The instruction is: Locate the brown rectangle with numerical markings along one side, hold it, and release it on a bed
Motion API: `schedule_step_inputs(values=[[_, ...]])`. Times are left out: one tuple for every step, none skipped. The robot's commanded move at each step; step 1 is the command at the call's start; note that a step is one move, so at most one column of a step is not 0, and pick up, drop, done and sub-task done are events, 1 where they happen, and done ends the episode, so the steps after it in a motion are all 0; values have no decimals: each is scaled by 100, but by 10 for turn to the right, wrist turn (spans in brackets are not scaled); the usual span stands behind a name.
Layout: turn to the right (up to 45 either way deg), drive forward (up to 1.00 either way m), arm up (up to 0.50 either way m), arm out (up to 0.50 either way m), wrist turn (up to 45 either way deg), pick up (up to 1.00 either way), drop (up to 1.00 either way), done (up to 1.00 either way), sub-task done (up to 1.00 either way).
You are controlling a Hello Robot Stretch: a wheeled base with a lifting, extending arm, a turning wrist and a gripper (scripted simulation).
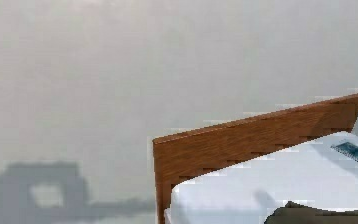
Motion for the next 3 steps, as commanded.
schedule_step_inputs(values=[[0, 0, -22, 0, 0, 0, 0, 0, 0], [0, 0, -32, 0, 0, 0, 0, 0, 0], [0, 0, 0, 0, 0, 0, 100, 0, 0]])
